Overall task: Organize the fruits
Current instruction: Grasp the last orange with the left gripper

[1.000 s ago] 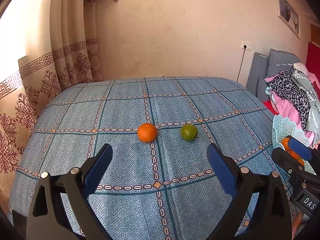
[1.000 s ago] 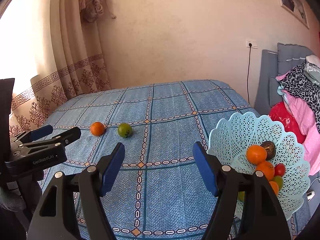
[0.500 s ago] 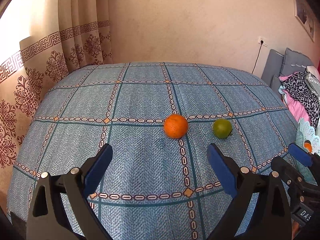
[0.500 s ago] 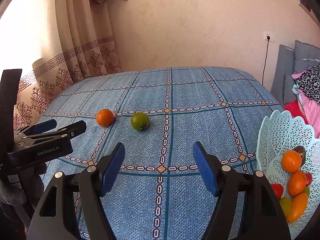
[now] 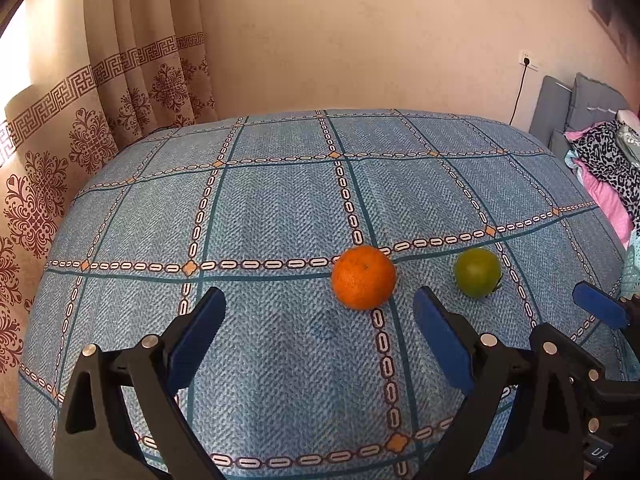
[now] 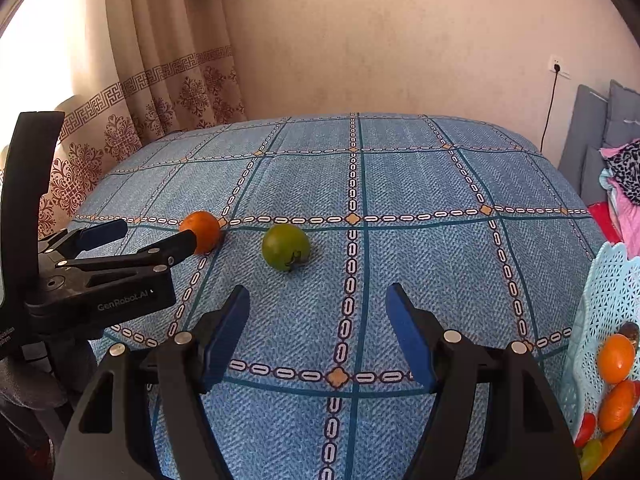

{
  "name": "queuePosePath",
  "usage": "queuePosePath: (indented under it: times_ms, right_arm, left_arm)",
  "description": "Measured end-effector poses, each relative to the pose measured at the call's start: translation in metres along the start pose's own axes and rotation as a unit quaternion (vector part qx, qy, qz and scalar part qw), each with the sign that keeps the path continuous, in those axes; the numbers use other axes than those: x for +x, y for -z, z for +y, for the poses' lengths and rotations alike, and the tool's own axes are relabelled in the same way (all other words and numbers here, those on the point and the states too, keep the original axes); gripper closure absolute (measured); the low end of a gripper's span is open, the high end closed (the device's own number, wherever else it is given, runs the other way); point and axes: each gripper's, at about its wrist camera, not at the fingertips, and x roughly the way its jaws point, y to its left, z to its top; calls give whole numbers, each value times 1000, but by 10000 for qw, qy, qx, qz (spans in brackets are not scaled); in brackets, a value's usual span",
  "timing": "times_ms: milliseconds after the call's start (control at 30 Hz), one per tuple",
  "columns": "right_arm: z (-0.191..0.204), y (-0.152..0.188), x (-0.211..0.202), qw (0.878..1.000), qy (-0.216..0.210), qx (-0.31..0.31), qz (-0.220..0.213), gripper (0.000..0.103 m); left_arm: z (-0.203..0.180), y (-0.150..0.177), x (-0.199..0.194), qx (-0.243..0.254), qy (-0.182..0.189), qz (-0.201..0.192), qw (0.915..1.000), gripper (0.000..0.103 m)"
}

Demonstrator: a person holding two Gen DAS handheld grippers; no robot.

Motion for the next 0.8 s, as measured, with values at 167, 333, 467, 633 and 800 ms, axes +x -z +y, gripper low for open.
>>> queuePosePath:
  times_ms: [167, 333, 467, 633, 800]
  right_arm:
    - [-1, 3, 10, 9999, 27, 12, 104, 33]
    - [-3, 3, 19, 9998, 0, 83, 193, 33]
    - [-2, 2, 27, 9996, -26, 115, 266, 33]
    - [2, -1, 30, 9996, -41, 54, 260, 33]
    - [6, -8, 36, 9996, -81, 51, 255, 33]
  left_arm:
    - [-2, -6, 17, 54, 134, 149, 9998, 16]
    - [-3, -10, 26, 72, 214, 188, 9996, 23]
    - [-2, -11, 34, 74, 314, 296, 9990, 34]
    - [1, -13, 37, 77, 577, 312, 9978, 51]
    - [-3, -10, 31, 189, 719, 187, 9971, 64]
